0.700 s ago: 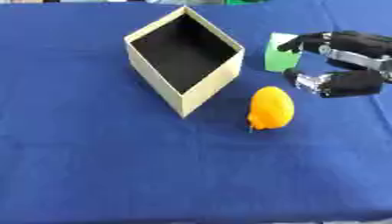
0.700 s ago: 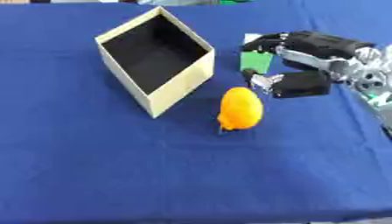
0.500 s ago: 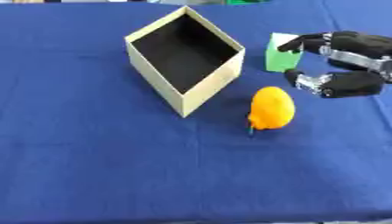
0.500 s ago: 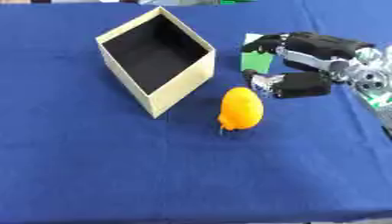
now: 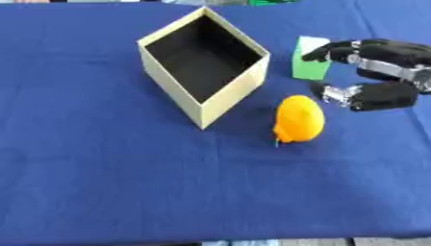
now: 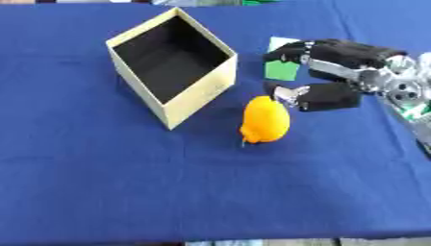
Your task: Pick up objects on the table and place them in the box.
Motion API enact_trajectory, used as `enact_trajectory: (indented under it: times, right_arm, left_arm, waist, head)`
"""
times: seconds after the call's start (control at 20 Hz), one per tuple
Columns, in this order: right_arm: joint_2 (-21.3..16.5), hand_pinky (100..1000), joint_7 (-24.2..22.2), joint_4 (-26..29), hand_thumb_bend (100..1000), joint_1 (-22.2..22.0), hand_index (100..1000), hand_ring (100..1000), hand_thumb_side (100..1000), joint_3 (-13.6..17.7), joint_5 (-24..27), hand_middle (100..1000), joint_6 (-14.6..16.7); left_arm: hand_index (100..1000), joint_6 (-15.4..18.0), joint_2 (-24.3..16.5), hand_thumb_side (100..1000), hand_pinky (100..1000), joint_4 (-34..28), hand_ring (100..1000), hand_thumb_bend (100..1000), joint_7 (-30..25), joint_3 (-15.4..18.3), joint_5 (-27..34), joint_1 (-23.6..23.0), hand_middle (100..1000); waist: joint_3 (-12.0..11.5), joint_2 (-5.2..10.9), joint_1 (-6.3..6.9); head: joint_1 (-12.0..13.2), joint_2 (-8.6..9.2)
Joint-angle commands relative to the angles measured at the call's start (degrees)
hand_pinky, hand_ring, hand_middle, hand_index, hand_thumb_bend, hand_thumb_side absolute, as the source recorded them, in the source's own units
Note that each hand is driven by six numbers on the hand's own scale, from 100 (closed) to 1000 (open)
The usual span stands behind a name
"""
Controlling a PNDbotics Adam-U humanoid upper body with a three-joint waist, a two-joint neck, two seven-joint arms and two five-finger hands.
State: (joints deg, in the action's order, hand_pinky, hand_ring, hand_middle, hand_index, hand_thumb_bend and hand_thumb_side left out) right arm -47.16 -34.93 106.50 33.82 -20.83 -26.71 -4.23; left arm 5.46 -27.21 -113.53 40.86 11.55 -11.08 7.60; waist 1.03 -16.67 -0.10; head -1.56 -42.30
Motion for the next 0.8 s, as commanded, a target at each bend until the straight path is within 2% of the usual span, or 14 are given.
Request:
enact_trajectory:
  times: [0.05,0.25,0.3,0.45,0.55,0.8]
  right_arm:
    - [-0.4,928,-1.5,-0.4,195,0.9,1000,939,1000,-0.4,-1.1,915,0.8]
    - [0.4,937,-3.0,-1.8,165,1.0,1000,931,1000,-0.9,-1.8,913,1.5]
    - [0.6,942,-3.2,-2.1,214,1.0,1000,929,1000,-0.9,-2.0,913,1.6]
    - [1.1,941,-3.7,-2.8,246,0.9,1000,925,1000,-1.0,-2.3,909,1.6]
    - [1.4,942,-4.0,-3.1,304,0.7,1000,926,1000,-1.2,-2.5,909,1.6]
    - [1.8,943,-4.2,-4.1,318,0.5,1000,932,1000,-1.3,-4.3,912,1.9]
  left_arm:
    - [710,0.0,-0.9,899,870,-1.1,599,405,-0.3,0.7,0.0,0.4,647]
    - [710,0.0,-0.8,901,870,-1.1,598,403,-0.5,0.7,0.0,0.3,648]
    - [710,0.0,-0.8,901,870,-1.1,598,402,-0.5,0.7,0.0,0.3,648]
    - [709,-0.1,-0.8,902,871,-1.1,598,401,-0.6,0.7,0.1,0.4,648]
    - [709,-0.1,-0.8,904,871,-1.1,597,400,-0.8,0.7,0.1,0.4,648]
    - [708,-0.1,-0.7,906,872,-1.1,597,398,-0.9,0.7,0.2,0.4,648]
  waist:
    - [-0.1,0.99,0.08]
    - [-0.3,0.99,0.08]
    - [-0.4,0.97,0.07]
    - [-0.6,0.94,0.08]
    - [-0.6,0.91,0.10]
    - [-0.8,0.93,0.08]
  head:
    - [0.0,-0.13]
    - [-0.1,-0.08]
    - [-0.3,-0.03]
    - [-0.6,-0.04]
    - [-0.8,-0.04]
    - [-1.0,-0.04]
